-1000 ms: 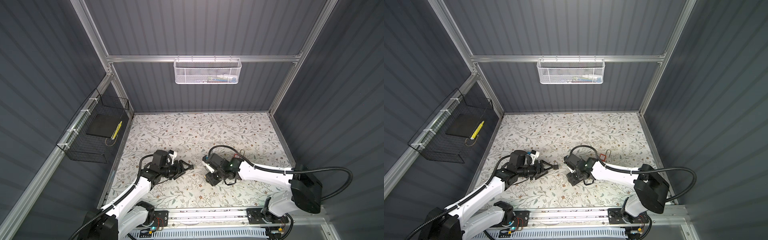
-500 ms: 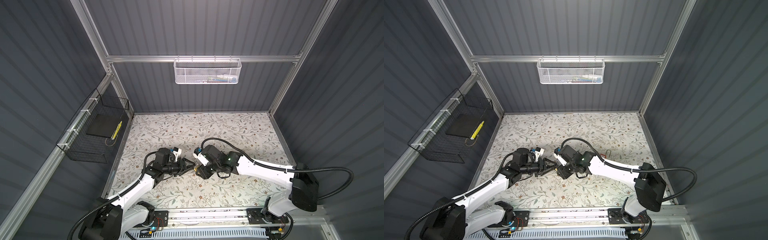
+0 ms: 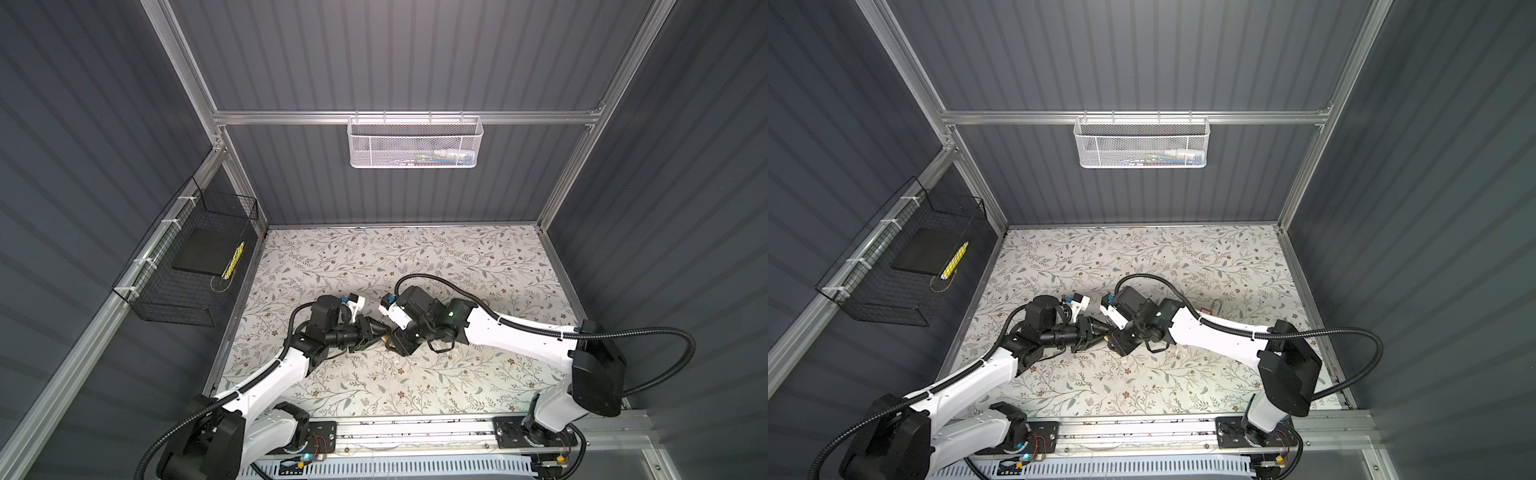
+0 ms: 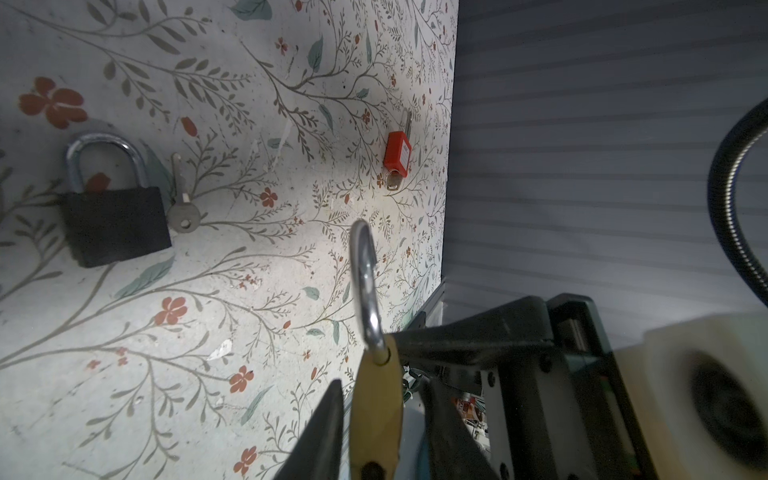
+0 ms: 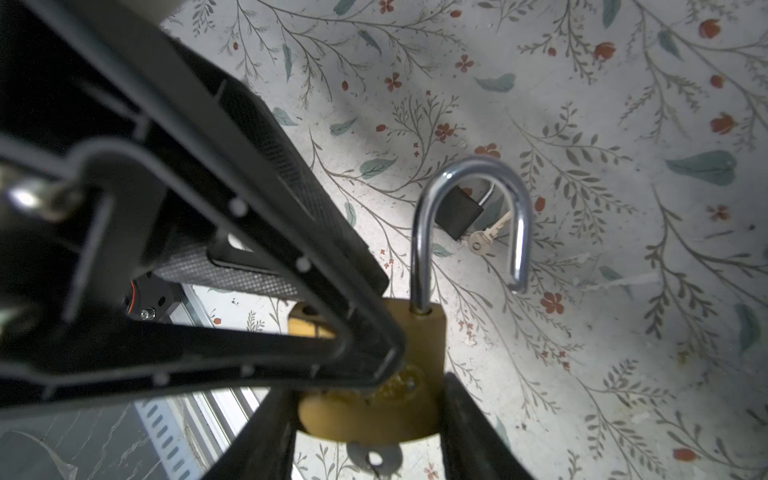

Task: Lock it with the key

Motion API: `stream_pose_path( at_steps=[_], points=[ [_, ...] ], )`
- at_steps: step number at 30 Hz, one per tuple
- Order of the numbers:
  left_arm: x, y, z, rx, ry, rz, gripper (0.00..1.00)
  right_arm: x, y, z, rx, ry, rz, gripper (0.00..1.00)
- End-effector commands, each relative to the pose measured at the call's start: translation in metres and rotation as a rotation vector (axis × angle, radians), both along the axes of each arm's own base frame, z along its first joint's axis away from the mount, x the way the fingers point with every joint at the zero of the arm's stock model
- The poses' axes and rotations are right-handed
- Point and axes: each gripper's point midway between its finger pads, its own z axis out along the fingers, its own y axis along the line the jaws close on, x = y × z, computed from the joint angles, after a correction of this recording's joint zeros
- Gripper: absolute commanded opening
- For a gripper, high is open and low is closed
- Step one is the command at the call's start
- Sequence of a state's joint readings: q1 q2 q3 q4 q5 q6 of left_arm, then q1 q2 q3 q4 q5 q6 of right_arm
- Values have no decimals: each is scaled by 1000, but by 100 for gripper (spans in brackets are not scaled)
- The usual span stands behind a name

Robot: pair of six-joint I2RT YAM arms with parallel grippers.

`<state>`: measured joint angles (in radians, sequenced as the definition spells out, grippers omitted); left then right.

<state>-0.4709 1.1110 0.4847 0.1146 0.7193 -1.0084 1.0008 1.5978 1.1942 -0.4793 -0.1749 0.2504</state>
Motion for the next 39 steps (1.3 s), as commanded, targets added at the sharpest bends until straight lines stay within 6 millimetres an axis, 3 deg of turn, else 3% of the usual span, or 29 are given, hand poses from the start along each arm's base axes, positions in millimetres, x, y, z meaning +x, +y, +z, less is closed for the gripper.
stream_pose_path(
  at_steps=[1,10,14,19,25,29,32,38,39],
  points=[
    [1,-4,13,-26,-36,-17,27,6,16,25,77,-33,28,31],
    [2,-4,17,-40,-46,-10,5,6,14,22,67,-38,33,32],
    [4,-5,21,-56,-56,0,1,8,14,26,78,-45,27,34],
    [10,-4,34,-70,-97,26,1,12,7,30,76,-61,8,60],
    [23,-7,50,-81,-145,50,0,21,-15,45,119,-83,-64,73],
    [34,-9,62,-101,-187,74,0,27,-32,70,240,-111,-128,78],
    [45,-7,81,-136,-267,124,0,37,-53,79,316,-111,-213,80],
    [62,1,112,-171,-398,223,0,54,-81,102,635,-36,-349,82],
    [63,2,118,-183,-420,238,0,54,-85,115,709,-36,-361,82]
  ],
)
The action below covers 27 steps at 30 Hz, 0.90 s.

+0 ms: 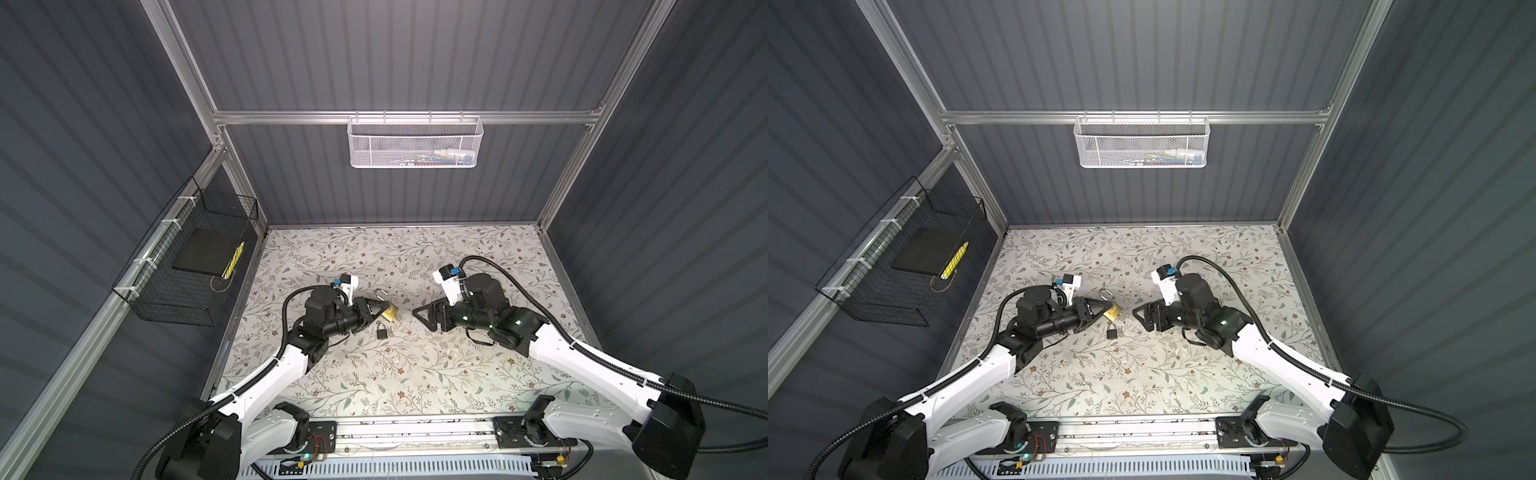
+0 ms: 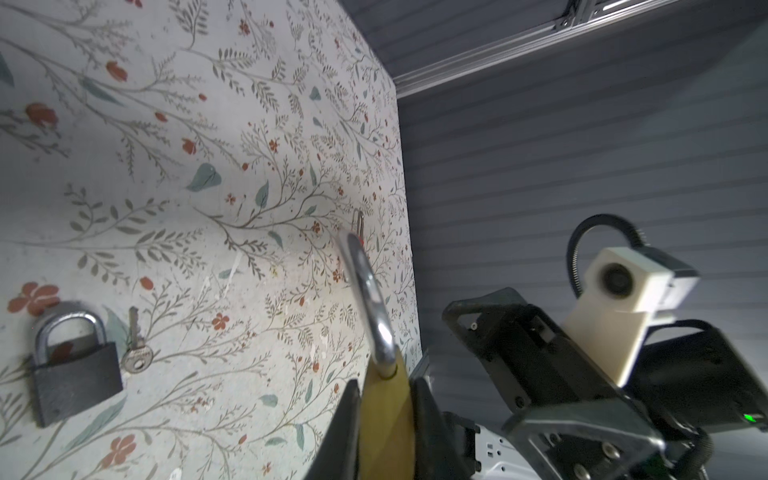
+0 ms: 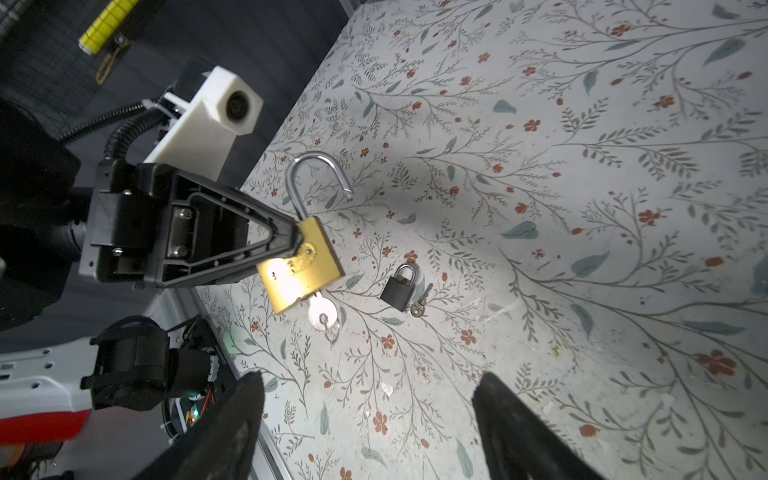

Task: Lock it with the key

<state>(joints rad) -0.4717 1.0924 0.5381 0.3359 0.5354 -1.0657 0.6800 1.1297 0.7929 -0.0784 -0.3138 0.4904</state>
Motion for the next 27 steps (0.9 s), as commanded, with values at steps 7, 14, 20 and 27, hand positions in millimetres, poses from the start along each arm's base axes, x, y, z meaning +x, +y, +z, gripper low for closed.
stream_pose_path(
  at_steps=[7,14,20,27],
  points=[
    [14,7,89,-178,-298,98,0,7,16,52,484,54,26,82],
    [9,-1,118,-324,-376,31,0,16,30,66,601,94,57,81],
    [9,-3,129,-372,-405,16,0,14,47,85,713,89,127,77],
    [7,-3,132,-374,-406,8,0,15,60,99,838,91,183,63]
  ],
)
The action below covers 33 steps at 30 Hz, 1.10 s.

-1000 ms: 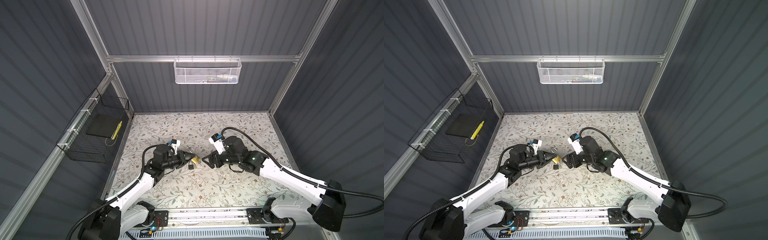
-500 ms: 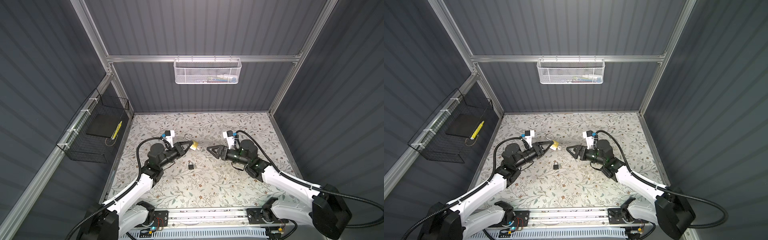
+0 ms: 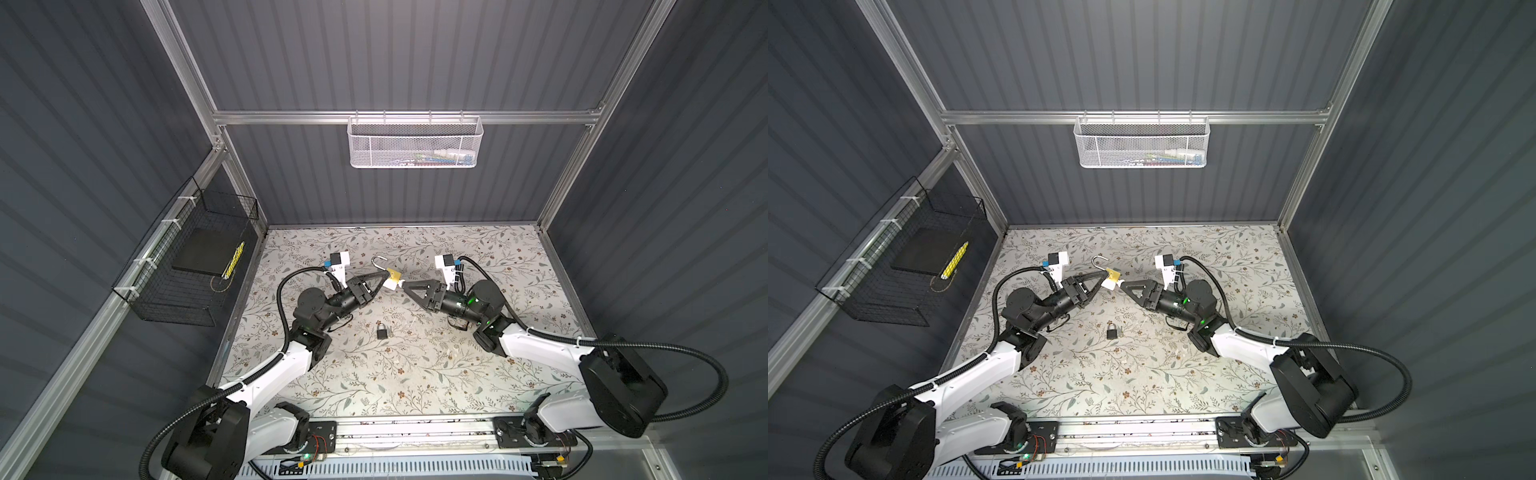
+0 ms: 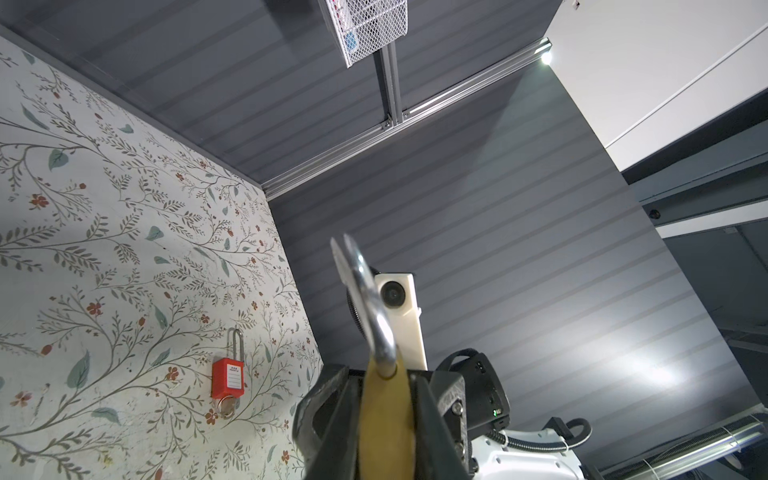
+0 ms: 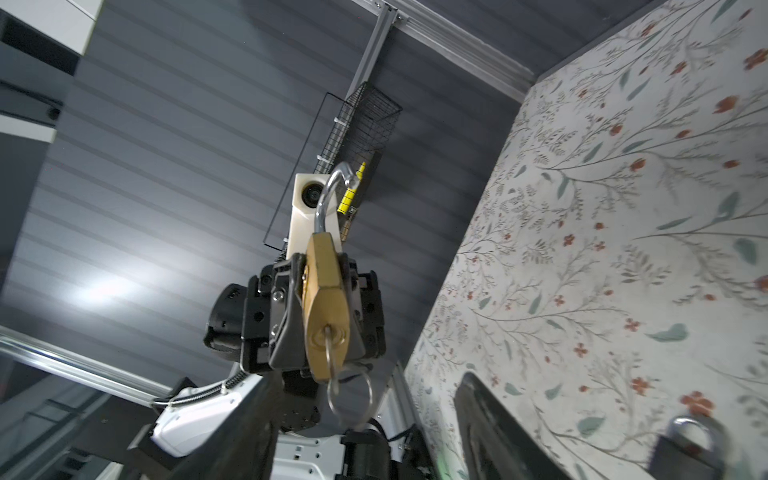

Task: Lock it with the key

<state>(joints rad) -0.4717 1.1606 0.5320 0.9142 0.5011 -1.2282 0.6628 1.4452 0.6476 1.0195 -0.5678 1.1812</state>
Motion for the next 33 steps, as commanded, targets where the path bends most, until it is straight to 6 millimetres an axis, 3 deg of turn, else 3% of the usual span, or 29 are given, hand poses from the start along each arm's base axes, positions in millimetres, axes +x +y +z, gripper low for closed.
stream_pose_path(
  at_steps=[1,12,22,25,30,33],
  points=[
    [-12,1,33,-55,-102,-26,0,-6,4,42,137,-81,42,60],
    [-14,1,33,-47,-104,-32,0,-6,22,45,146,-76,74,44],
    [-15,0,33,-47,-99,-42,1,-8,29,47,141,-83,94,15],
    [-16,2,31,-42,-93,-35,18,-9,29,46,135,-77,93,7],
    [-19,5,28,-14,-89,-16,51,-10,22,48,122,-98,74,1],
    [-20,8,24,24,-76,5,56,-11,16,47,98,-107,59,0]
  ],
)
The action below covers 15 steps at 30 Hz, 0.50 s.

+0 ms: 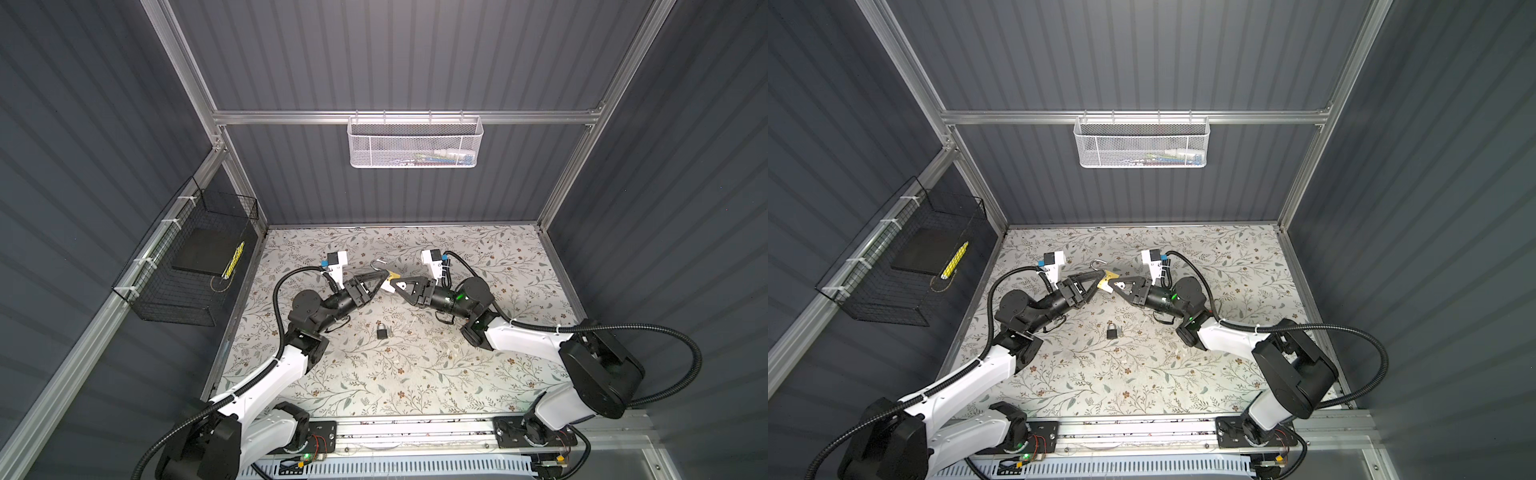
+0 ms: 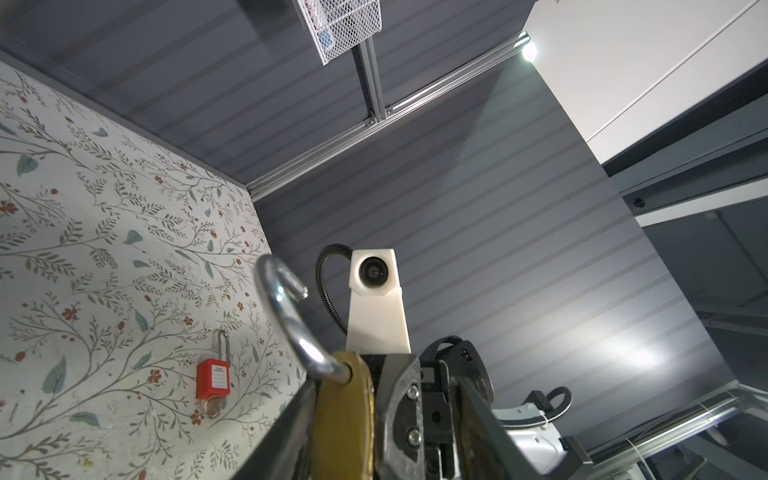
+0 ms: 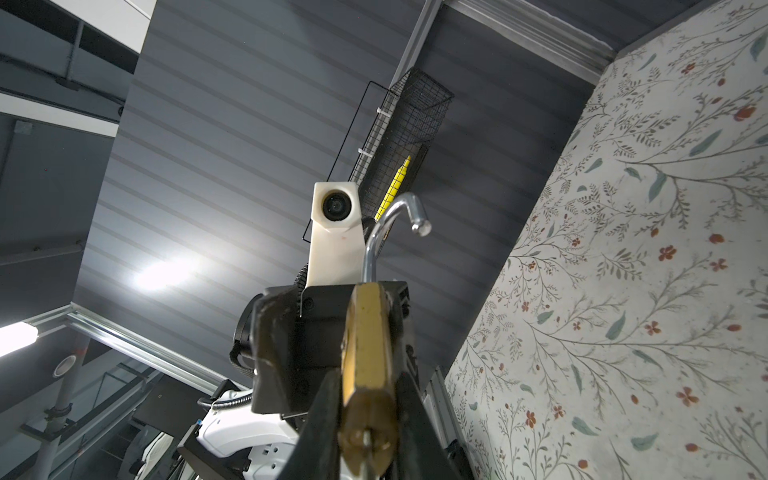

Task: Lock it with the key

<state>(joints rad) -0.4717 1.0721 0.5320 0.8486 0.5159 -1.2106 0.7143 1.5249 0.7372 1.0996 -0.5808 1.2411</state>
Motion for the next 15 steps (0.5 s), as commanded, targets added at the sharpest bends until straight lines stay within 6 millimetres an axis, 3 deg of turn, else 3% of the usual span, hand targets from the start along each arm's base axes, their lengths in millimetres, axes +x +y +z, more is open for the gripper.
stream_pose_path(
  at_steps=[1,5,10,15],
  points=[
    [-5,4,7,36,-36,21,58,-6,-13,23,18,-93,-20,0],
    [-8,8,3,68,-27,41,61,-11,-21,18,-30,-108,-31,0],
    [-13,9,-5,127,-5,39,62,-20,-31,-2,-163,-126,-47,0],
    [-20,9,0,154,-20,19,63,-28,-44,-26,-349,-140,-67,0]
  ],
)
